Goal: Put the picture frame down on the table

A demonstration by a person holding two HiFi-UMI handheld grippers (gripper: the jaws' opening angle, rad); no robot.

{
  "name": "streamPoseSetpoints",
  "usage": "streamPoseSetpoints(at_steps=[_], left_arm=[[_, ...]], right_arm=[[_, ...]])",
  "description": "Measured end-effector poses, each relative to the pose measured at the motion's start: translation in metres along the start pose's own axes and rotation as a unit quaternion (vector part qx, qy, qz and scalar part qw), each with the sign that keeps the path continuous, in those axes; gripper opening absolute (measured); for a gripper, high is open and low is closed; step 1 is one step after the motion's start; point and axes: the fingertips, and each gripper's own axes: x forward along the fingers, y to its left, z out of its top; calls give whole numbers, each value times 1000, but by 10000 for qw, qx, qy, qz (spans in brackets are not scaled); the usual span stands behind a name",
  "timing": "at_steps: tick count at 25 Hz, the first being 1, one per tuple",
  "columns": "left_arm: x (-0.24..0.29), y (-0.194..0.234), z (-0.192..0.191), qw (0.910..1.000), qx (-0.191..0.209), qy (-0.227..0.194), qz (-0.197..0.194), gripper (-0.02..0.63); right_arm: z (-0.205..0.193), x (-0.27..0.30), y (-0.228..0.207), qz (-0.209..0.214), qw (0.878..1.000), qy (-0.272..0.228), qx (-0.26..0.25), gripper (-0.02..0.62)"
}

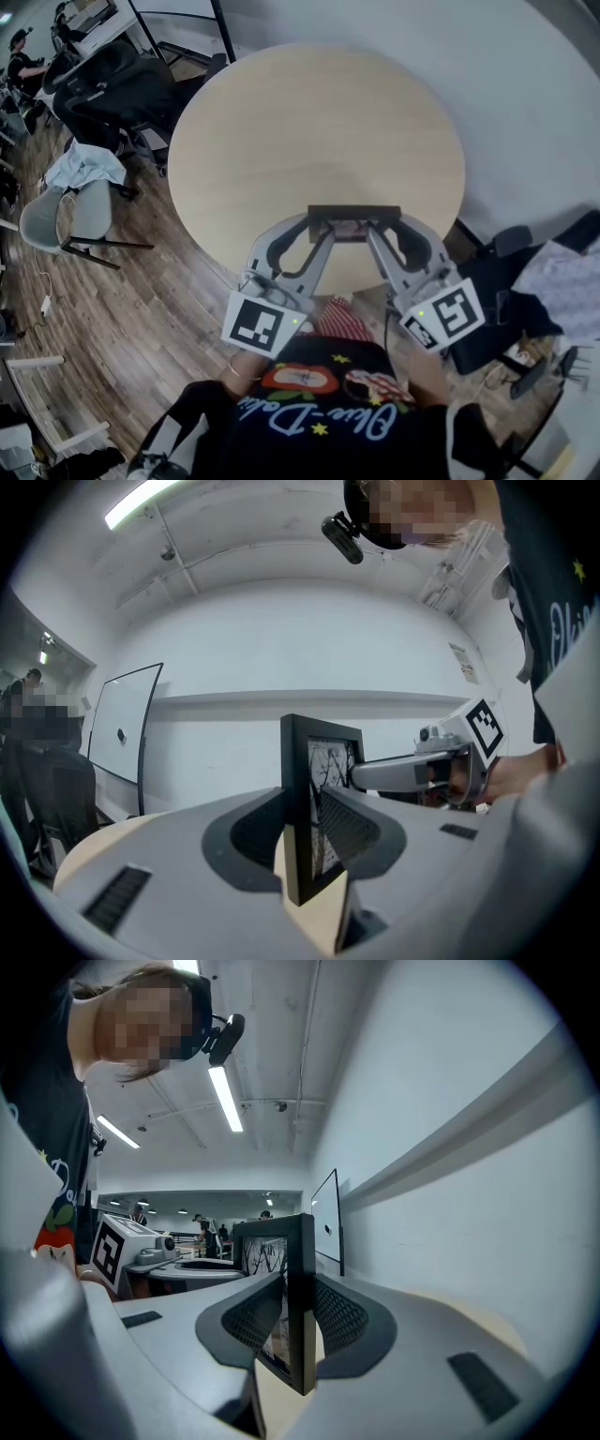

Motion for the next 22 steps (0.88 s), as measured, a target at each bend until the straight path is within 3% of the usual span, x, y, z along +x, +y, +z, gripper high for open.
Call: streamPoseSetpoints(at_steps=[15, 22], left_arm=[[54, 22, -13, 9986, 41, 228, 475, 112], [79, 31, -18, 9973, 15, 269, 687, 112]], right_arm=[[-6, 35, -55, 478, 9988, 11, 122, 78], [-15, 47, -83, 657, 9978, 111, -49, 78]])
